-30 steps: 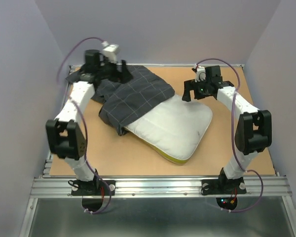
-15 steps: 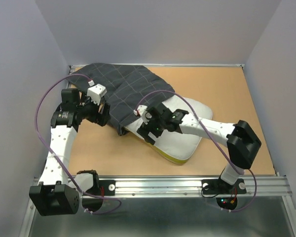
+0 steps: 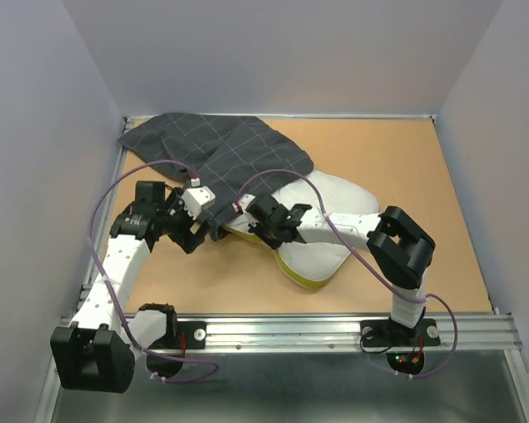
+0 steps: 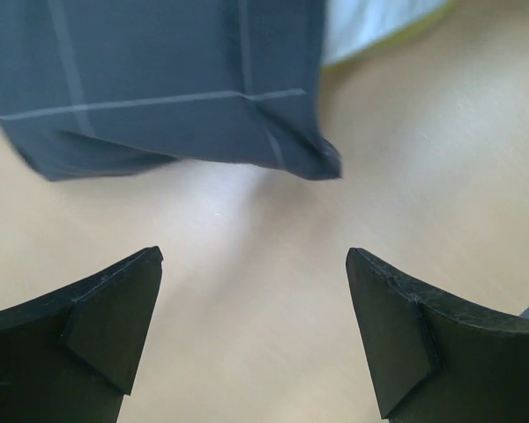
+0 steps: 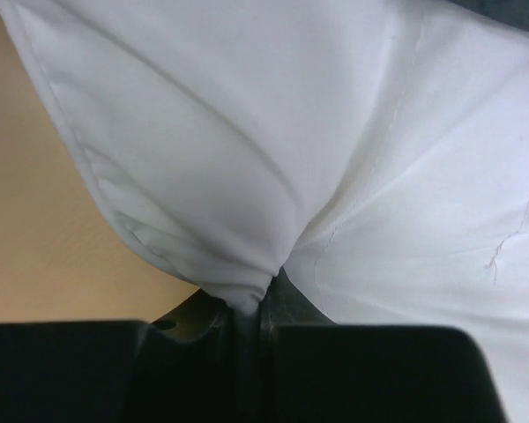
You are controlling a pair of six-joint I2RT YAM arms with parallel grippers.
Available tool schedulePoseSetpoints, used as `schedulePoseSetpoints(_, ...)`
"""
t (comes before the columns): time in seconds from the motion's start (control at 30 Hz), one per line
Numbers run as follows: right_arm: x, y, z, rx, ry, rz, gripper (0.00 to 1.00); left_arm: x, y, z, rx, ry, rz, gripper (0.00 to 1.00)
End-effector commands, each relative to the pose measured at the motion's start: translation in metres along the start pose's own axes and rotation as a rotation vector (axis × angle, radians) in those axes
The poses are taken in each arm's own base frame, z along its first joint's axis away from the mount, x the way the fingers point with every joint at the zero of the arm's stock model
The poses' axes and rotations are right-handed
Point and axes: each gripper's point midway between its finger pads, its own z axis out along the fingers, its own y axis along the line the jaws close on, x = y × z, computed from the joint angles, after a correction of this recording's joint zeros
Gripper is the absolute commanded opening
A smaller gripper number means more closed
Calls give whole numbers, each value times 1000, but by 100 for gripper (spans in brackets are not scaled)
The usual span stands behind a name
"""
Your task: Put the pillow into the pillowcase
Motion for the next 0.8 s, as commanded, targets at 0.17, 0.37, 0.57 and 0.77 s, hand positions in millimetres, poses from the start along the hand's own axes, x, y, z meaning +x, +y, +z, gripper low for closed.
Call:
schedulePoseSetpoints(0.17,-83,-4,-47,-156,-235,190,0,-44,12,46,-127,-158,-32,97)
schedulePoseSetpoints(0.37,-88,-7,-50,-154,-247,200,1,-61,-9,73,-54,-166,-100,95)
schedulePoseSetpoints(0.57,-107,-22,-61,-144,-294,240,1,-41,2,86,-117,-60,-115,74)
schedulePoseSetpoints(0.77,-124,-43,-76,-136,-342,274,1,-31,4,67,-158,-13,-74,84)
